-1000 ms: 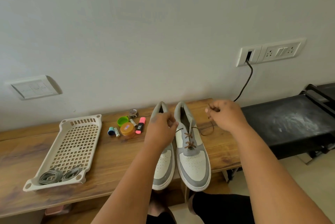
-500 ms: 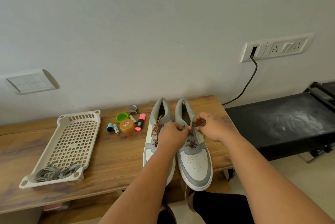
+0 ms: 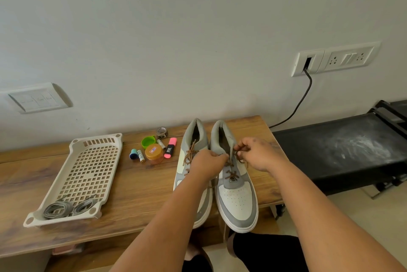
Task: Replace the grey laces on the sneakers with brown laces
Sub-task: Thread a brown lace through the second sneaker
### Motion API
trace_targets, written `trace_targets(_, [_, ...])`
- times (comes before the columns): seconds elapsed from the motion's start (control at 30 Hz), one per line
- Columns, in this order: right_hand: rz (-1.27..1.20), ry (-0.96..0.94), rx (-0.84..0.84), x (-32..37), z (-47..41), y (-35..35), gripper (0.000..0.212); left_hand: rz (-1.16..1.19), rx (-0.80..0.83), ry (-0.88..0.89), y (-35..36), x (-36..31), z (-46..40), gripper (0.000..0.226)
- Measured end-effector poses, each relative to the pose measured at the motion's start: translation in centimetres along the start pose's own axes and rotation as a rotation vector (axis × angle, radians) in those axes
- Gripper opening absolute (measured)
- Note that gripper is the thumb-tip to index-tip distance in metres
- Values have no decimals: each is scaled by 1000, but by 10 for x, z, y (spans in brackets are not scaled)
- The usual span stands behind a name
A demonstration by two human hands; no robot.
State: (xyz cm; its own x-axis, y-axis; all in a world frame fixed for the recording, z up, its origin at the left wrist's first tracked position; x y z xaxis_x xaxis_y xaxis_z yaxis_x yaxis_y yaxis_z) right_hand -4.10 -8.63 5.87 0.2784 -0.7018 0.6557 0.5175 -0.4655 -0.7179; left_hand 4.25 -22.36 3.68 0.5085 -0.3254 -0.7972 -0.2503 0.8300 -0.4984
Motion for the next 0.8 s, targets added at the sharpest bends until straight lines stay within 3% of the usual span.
trace_targets(0.1, [15,0,0,0,0,-1,18,-95,-51,41,3,2,0,42])
trace_targets(0.2, [28,-10,2,1,1,-1,20,-76,-40,37,9,3,-2,35])
trace_targets(0.5, [37,4,11,3,6,-5,20,341,26,15,-1,0,9,20])
trace_targets(0.63, [40,10,7,4,7,-6,22,47,-99,81,3,4,5,41])
trace_targets(0.8, [19,7,15,3,6,-5,23,5,-66,77,6,1,3,29])
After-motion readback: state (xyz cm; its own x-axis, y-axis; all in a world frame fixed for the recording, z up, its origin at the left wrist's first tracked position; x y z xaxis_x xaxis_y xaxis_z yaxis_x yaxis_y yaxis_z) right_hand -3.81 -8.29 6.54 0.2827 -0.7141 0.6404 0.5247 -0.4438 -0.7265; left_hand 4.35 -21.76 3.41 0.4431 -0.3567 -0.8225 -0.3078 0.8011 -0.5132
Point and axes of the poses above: each hand's wrist, its own z-axis away from the middle knuckle, its own y-axis out of the palm, x = y × z, the point moved 1 cm from there along -z, towards the middle knuckle
